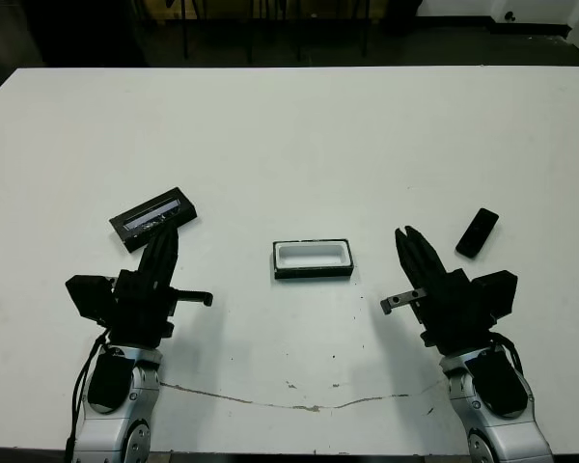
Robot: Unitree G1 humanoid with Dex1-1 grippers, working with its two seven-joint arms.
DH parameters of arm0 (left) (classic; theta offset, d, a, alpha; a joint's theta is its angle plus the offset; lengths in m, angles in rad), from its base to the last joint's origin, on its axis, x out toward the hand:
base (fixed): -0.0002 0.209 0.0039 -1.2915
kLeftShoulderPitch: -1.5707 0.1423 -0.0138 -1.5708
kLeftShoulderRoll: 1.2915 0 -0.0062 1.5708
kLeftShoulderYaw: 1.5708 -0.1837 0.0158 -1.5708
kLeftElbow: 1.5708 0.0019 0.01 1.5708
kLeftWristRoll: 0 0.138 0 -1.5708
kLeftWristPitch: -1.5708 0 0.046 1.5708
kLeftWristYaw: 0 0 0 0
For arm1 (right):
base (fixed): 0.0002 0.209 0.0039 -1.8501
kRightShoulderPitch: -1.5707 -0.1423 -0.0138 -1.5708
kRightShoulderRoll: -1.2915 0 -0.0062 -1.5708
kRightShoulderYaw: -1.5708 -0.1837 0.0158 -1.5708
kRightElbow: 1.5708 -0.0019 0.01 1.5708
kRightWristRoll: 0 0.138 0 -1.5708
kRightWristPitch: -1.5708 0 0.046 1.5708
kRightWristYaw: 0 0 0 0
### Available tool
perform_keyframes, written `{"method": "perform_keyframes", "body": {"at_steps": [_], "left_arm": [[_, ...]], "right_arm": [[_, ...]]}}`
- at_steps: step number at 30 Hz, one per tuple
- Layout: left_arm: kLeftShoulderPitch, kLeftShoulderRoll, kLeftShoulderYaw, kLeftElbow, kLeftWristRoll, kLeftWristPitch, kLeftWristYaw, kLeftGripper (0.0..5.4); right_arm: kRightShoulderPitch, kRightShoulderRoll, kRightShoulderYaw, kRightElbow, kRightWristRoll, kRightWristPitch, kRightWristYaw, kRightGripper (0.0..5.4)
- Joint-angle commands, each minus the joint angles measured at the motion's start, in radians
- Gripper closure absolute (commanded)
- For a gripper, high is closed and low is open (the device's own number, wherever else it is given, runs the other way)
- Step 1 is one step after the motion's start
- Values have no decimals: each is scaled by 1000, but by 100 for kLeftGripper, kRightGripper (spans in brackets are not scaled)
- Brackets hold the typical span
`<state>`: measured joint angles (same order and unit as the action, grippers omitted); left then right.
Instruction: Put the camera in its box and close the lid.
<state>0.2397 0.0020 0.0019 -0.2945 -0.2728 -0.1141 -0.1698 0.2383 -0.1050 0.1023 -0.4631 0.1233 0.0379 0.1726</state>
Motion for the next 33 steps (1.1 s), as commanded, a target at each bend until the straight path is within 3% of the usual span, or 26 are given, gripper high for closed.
{"method": "perform_keyframes", "body": {"at_steps": [1,10,12,15,20,26,33], "left_arm": [[17,3,2,20,-2,1,-12,539],[14,3,7,35,-6,-10,-25,539],[18,3,6,30,3,-13,-20,539],[20,3,7,29,-8,-12,-25,539],[15,3,12,47,-12,-32,-41,539],[18,-3,8,54,-20,-41,-48,539],[17,3,11,64,-7,-65,-50,539]], "right_arm": [[23,-6,-3,4,-5,18,0,540],[22,-10,-9,-13,-2,40,-3,540],[8,-21,-33,3,18,18,17,540],[-26,-55,-104,-32,50,59,29,540],[-106,-154,-247,-66,89,132,46,540],[-218,-310,-418,31,149,183,112,540],[-300,-455,-487,191,127,208,171,540]]}}
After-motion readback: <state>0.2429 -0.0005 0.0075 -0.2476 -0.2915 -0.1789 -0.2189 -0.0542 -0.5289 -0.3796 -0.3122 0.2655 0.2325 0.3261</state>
